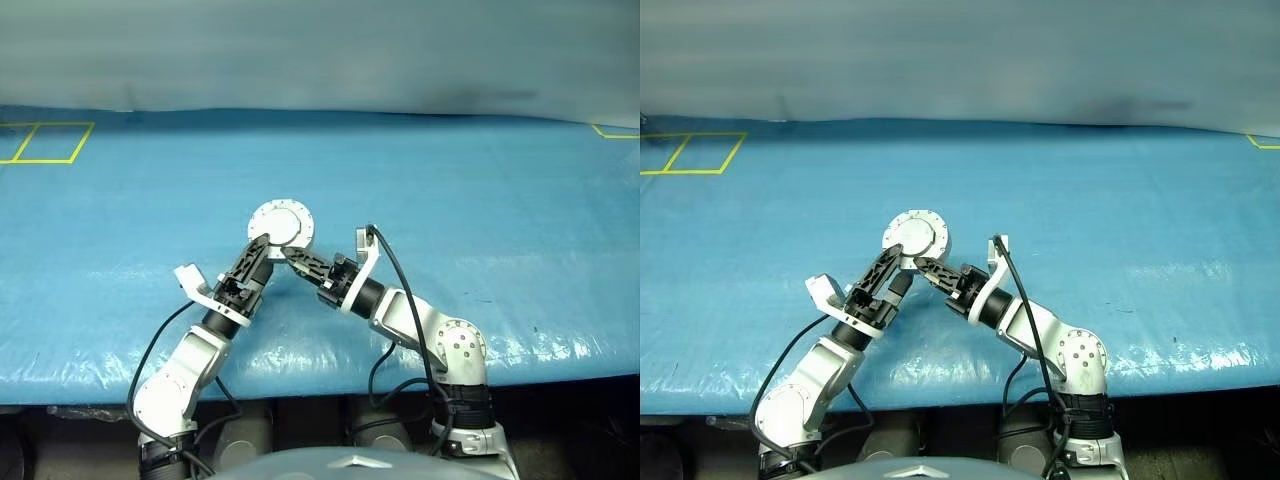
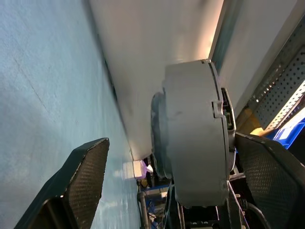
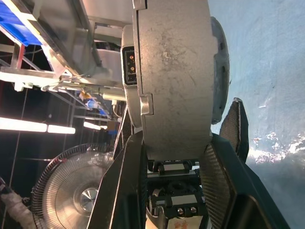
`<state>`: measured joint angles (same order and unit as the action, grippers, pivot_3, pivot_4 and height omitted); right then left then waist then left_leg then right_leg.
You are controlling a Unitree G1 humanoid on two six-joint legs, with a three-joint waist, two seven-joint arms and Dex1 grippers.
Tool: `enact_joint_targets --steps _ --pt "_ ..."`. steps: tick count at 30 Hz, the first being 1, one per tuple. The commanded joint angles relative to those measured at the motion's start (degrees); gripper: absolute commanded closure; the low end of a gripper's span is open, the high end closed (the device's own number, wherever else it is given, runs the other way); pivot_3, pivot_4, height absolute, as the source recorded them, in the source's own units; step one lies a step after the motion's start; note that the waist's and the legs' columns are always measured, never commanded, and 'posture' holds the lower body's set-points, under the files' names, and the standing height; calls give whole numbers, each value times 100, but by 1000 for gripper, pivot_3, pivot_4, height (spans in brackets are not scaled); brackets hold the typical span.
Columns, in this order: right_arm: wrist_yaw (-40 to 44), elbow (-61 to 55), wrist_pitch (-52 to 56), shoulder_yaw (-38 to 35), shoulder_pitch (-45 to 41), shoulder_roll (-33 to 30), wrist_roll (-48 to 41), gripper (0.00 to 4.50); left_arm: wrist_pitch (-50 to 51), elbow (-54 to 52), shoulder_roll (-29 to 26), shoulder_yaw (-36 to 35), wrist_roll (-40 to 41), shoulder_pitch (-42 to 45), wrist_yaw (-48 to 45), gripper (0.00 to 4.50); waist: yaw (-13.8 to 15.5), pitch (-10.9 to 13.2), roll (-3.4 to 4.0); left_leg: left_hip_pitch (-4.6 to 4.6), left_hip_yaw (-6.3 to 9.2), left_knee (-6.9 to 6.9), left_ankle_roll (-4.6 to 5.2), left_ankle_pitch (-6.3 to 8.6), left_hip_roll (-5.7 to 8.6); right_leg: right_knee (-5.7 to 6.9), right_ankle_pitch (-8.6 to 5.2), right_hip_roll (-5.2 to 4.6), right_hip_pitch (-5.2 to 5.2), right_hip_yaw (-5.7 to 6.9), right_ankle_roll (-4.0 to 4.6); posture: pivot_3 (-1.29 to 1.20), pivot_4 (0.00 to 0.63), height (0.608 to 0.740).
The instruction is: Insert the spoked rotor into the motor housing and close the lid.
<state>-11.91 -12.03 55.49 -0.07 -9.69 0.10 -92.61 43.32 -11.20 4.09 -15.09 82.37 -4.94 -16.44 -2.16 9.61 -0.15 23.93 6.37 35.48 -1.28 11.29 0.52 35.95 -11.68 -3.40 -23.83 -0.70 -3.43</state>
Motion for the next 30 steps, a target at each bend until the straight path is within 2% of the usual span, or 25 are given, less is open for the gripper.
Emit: enact_joint_targets --steps 1,13,16,20,23,30 --pt "47 -397 -38 132 -38 9 -389 3332 -23 -18 66 68 198 81 -196 0 0 0 0 0 0 0 0 0 0 0 0 0 0 0 0 0 150 740" --pt "166 -418 -96 374 52 -102 -276 3332 97 150 39 295 309 174 136 0 -2 0 0 -1 0 1 0 0 0 0 0 1 1 0 0 0 150 740" --pt "350 -506 -170 386 29 -157 -19 3332 29 133 98 271 333 153 170 620 -1 0 0 0 1 1 0 0 0 1 0 1 0 1 0 0 150 740" --pt "518 -537 -252 345 34 -218 181 3332 -64 116 105 274 316 142 196 1927 -2 1 -2 2 0 2 0 0 0 0 0 1 -1 0 0 0 150 740" --pt "686 -527 -315 342 66 -283 377 3332 -155 97 72 297 276 130 264 2027 1 1 -2 0 1 2 0 0 0 0 0 1 2 1 0 0 150 740" --pt "1046 -473 -326 251 195 -407 589 972 -327 45 -20 267 166 219 342 2035 4 2 -3 0 1 2 0 0 0 0 0 1 1 1 0 0 150 740"
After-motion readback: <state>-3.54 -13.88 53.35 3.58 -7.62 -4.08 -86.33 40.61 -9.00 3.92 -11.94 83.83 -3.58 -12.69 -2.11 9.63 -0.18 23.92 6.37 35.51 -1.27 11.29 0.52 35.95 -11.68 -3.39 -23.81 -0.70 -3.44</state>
